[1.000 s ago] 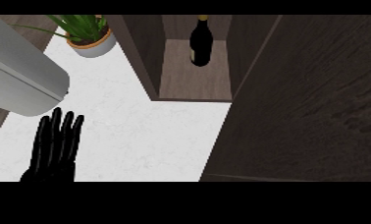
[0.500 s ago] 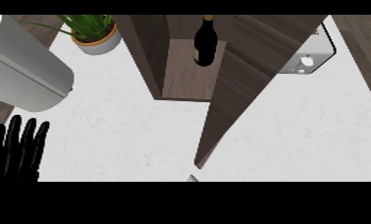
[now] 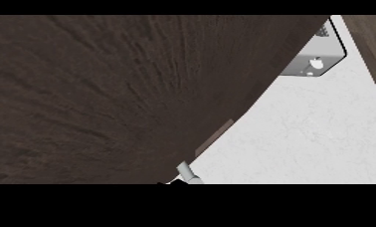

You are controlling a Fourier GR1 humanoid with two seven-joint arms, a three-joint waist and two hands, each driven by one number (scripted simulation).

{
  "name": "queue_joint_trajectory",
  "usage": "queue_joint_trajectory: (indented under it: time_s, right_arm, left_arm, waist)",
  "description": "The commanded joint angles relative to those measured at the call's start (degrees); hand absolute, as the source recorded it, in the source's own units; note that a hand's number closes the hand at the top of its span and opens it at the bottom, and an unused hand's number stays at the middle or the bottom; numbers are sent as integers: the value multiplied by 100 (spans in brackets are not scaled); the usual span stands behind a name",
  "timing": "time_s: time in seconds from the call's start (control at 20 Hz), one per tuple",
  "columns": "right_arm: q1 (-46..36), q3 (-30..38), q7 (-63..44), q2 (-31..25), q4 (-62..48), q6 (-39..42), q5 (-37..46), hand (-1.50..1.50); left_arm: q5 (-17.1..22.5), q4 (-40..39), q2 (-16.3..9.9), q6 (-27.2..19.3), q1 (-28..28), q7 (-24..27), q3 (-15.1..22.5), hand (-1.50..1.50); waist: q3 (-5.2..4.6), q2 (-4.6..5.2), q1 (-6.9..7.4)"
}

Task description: Pick up the wine, place it into the cabinet and close the cabinet

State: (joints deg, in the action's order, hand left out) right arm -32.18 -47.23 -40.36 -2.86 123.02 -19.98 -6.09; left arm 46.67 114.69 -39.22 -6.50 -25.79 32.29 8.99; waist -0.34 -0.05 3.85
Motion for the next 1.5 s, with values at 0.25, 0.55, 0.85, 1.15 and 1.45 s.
queue_joint_trajectory:
  time_s: [0.25,0.55,0.85,1.15,1.45]
  right_arm:
    - [-2755,935,490,281,-2630,-541,-1333,150]
    - [-4075,1429,1048,285,-4350,-216,-2268,150]
    - [-3955,1458,783,285,-4964,1534,-4024,150]
    - [-4468,2266,1263,286,-6676,2182,-4486,150]
    - [-4484,2407,2581,-29,-7748,2275,-3625,150]
  left_arm:
    - [536,-241,-270,662,9,-90,-696,-150]
    - [889,-157,-536,859,80,-481,-1087,-150]
    - [941,-205,-544,1031,80,-415,-1312,-150]
    - [1308,-66,-684,1068,-162,-728,-1850,-150]
    - [1322,-227,-599,1108,-89,-820,-1950,-150]
  waist:
    - [7,67,136]
    - [14,78,97]
    - [17,144,192]
    - [27,76,63]
    - [29,72,-78]
